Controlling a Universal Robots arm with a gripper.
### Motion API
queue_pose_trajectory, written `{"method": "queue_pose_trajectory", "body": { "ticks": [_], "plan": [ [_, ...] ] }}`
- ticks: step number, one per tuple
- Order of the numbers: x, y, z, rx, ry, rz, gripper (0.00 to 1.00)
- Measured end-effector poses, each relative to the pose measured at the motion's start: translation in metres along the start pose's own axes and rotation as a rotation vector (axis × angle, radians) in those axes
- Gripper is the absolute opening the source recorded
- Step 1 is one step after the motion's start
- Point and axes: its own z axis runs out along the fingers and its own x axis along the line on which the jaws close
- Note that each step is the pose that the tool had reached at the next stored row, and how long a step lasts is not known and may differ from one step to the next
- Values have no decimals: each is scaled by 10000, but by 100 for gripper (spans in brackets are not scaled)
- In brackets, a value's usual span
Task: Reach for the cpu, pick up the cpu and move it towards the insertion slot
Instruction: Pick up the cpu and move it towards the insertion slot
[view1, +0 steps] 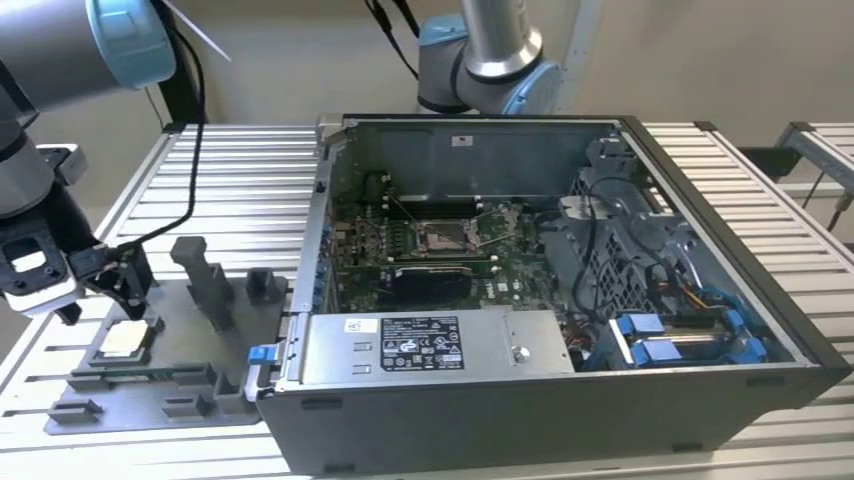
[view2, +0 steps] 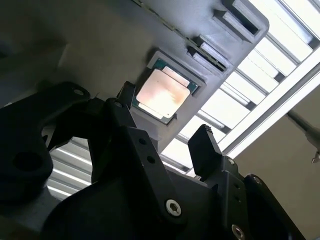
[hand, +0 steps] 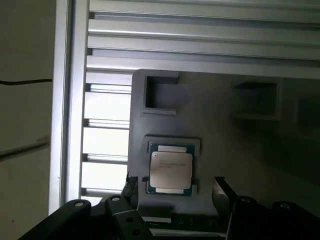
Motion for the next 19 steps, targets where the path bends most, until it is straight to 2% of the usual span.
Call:
{"method": "queue_pose_trajectory", "body": {
  "ticks": [19],
  "plan": [
    [20,0,334,9,-1,1,100]
  ]
}}
